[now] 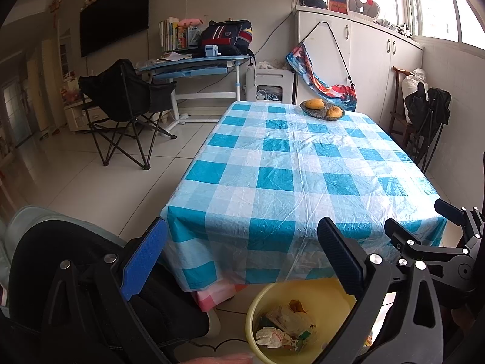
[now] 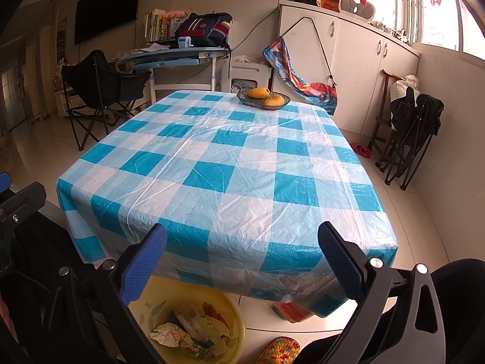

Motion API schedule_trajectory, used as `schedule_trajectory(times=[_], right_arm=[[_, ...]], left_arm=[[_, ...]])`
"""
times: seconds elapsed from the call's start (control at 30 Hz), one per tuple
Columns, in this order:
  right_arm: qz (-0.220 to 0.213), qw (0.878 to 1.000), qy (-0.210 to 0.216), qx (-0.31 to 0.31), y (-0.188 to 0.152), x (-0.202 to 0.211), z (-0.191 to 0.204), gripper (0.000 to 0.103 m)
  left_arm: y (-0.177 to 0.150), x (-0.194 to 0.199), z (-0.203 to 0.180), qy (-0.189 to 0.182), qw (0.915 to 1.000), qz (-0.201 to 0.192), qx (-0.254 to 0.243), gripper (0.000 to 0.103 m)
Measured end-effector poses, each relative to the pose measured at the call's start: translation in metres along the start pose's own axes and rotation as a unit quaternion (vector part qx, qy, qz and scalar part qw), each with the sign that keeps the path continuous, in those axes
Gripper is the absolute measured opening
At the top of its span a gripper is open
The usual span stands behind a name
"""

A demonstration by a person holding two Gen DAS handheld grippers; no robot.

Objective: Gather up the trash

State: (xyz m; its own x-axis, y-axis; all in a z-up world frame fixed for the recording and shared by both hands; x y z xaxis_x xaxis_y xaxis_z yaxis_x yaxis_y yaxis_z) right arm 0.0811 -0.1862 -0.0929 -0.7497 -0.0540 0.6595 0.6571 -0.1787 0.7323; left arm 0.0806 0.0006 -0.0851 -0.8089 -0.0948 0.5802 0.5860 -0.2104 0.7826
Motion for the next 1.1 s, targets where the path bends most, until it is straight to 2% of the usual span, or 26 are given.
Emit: schedule_trajectory(times=[0.8,0.9,1.1], right_arm=[[0.003,1.000,0.000,-0.002,-0.003,-0.001,-0.002,0.095],[0.002,1.000,0.001,-0.003,-0.003,-0.001,-0.002,0.095],[0.006,1.000,0.000,-0.010,-0.007,-0.005,-0.003,0.095]], left_arm=[[-0.001,0.000,0.000,0.004,1.0000,-0.003,-0.003,0.096],[-0.001,0.004,0.000,0.015,0.9998,-0.007,-0.013,0.096],[0.012,0.023,-0.002,0.061,0.9953,-0.040,-0.064,0.096]])
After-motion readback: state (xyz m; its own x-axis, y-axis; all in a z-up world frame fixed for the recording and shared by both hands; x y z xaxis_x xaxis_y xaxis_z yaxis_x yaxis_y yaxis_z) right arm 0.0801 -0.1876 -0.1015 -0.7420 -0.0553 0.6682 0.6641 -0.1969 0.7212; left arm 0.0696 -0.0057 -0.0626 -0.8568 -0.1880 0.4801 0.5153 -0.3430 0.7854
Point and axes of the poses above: each gripper's, at about its wrist camera, not at the fingertips, and x roughly against the way its jaws point, z to its left, y to its top, the point moved 9 cm from there along -x, roughly the way its jaws point, and after that the axes turned 14 degrees about -x, right-handed, at the moved point
